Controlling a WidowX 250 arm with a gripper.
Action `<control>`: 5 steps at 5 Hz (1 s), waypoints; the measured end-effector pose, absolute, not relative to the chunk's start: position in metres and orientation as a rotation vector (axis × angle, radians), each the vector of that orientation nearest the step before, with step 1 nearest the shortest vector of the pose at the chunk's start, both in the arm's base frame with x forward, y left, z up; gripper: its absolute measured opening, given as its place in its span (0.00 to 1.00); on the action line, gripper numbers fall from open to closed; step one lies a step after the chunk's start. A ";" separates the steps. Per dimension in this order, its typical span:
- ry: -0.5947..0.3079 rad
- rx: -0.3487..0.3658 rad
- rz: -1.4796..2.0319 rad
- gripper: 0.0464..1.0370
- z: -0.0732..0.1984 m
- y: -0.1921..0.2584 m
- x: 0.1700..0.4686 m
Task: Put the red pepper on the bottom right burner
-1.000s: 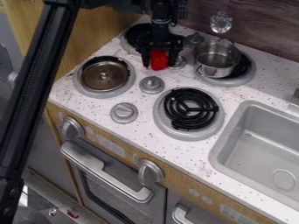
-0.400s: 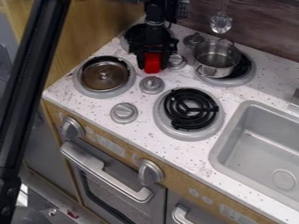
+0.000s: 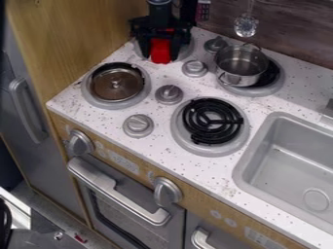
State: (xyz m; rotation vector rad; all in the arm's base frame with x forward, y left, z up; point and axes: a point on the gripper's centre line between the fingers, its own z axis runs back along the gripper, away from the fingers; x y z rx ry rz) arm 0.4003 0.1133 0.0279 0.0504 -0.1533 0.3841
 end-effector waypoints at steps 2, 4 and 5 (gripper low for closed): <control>-0.082 -0.002 0.262 0.71 0.007 0.062 0.359; -0.080 0.015 0.100 0.71 0.001 0.012 0.364; -0.045 0.017 0.069 0.71 -0.010 0.001 0.359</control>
